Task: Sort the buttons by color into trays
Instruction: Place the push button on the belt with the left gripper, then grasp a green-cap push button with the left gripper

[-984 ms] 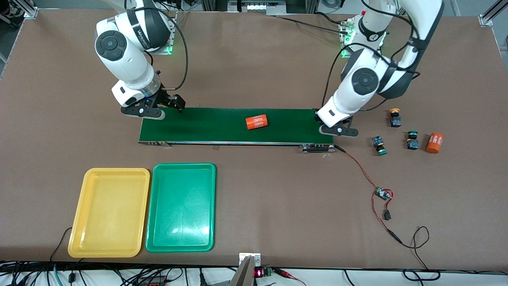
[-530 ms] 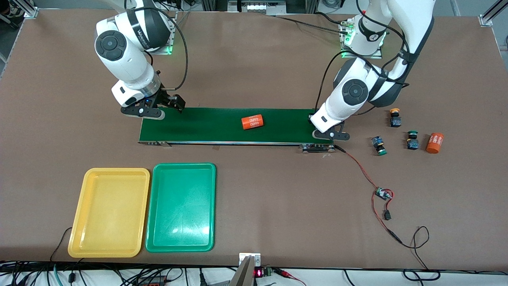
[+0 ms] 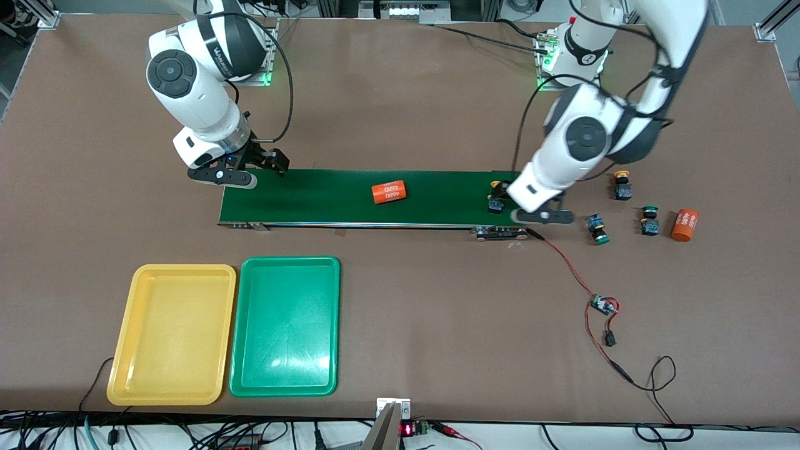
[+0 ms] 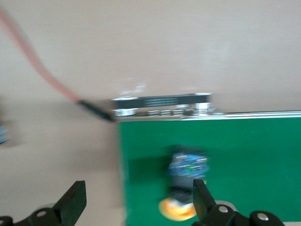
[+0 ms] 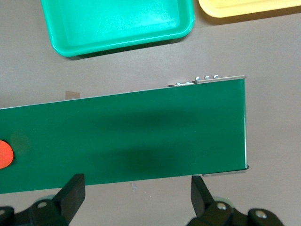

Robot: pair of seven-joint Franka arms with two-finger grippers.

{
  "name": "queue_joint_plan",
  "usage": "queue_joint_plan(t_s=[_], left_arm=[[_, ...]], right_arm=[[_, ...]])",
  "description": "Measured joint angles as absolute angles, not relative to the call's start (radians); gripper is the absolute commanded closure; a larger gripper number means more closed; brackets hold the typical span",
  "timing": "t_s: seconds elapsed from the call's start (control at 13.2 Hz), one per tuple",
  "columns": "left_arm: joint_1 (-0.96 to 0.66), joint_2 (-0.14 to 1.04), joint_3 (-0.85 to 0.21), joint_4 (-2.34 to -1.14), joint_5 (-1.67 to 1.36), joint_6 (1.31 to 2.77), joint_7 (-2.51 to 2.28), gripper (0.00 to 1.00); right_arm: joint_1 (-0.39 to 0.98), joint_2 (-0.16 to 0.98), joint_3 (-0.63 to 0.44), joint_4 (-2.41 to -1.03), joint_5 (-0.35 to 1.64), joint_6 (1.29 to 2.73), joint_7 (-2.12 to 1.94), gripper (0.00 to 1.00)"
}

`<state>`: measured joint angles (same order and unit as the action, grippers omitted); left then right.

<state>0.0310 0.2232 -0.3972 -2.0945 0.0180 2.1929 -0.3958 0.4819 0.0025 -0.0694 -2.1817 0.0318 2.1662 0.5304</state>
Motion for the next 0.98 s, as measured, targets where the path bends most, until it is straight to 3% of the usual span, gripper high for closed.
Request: queue_joint_plan(t_s=[0.23,0.98], left_arm=[[0.17,0.189,-0.389,-2.102,0.018,2.073,-0.291,0.0],[0.524,0.23,-0.38,-2.192,0.039,2.062,0.11,0.0]], right_arm=[[0.482,0.002,-0.073,-2.181,0.032,2.164,0.53,0.0],[0.47,-0.005,-0.082,-2.177,0.032,2.147,0.527,0.0]])
